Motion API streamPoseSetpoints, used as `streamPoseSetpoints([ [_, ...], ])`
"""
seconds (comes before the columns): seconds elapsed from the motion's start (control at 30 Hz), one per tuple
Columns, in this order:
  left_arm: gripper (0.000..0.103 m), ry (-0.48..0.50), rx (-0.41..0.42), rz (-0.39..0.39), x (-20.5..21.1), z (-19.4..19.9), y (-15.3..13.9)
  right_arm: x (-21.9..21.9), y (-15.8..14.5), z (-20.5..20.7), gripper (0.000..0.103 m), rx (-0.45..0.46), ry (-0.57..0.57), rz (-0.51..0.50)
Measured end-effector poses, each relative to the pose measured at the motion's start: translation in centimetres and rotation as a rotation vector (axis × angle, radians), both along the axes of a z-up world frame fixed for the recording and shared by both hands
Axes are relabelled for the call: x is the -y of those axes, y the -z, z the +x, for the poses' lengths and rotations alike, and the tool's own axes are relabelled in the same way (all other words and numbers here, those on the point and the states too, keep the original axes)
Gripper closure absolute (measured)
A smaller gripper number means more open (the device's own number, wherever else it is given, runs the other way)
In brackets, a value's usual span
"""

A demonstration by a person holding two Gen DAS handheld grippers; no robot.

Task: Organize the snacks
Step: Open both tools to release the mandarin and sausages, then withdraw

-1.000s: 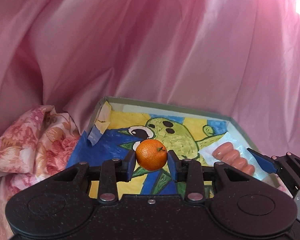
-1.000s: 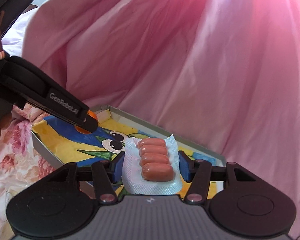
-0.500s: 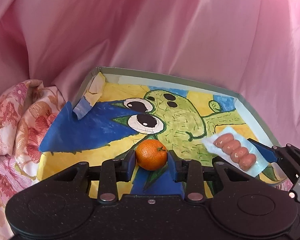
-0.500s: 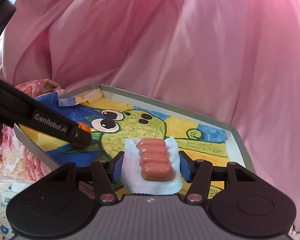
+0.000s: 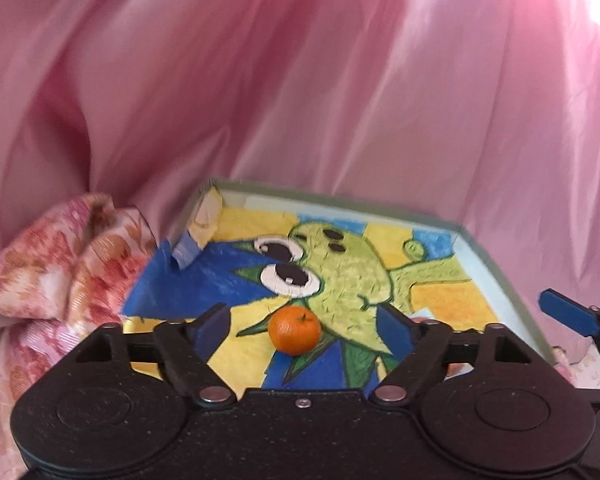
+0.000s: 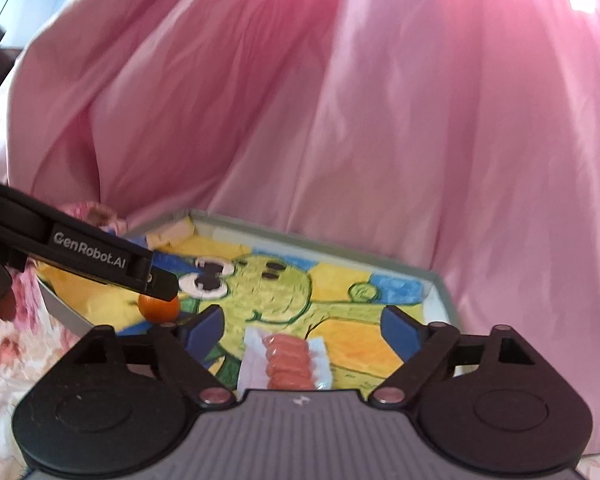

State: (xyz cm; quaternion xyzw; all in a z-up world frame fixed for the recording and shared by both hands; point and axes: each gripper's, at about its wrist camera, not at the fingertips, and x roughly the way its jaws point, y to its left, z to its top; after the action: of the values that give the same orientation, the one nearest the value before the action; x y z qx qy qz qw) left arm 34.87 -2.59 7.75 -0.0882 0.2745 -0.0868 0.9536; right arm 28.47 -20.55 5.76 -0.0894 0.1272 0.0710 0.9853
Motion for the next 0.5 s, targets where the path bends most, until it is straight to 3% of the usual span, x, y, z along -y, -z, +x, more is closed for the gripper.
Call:
streamPoseSetpoints([
  [0.2,0.008,-0.014,0.103,-0.039,-0.4,-4.5,-2.1,1.6,-3.0,-4.6,0.001,0.087,0.014,0.057],
  [0.5,0.003,-0.039,0.206,-0.059,-1.3,-12.6,-3.9,2.9,-5.7,-12.4,0.000,0.166,0.031,0.085],
])
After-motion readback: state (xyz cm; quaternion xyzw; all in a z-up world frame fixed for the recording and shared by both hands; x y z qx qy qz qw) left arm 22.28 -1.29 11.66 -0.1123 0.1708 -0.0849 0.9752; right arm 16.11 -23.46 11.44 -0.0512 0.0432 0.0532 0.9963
